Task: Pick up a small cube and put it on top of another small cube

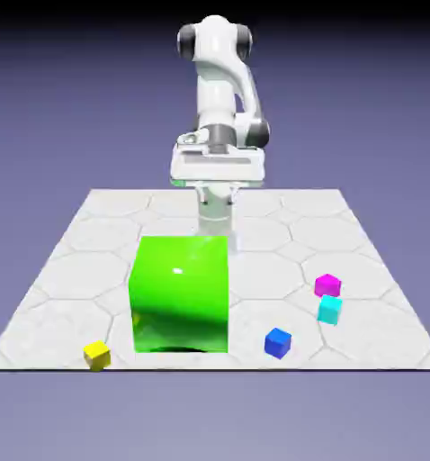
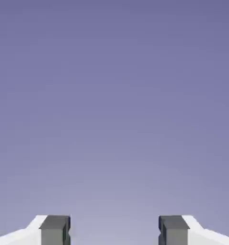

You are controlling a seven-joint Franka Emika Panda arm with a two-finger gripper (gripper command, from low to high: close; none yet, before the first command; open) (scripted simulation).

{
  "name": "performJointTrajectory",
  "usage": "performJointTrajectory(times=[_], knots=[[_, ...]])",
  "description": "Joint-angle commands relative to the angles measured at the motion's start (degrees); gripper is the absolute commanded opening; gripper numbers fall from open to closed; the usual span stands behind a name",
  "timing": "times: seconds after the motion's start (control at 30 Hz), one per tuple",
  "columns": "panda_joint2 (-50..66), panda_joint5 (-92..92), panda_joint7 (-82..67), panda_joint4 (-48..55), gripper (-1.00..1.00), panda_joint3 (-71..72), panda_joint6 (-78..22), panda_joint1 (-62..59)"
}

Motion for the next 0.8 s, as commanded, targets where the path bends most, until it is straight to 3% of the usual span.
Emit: performJointTrajectory(times=[0.0,0.77], knots=[[2.08,-0.32,-0.87,1.29,0.00,0.01,-1.28,0.69],[49.84,-7.60,-20.85,30.80,0.00,0.25,-30.65,16.43]])
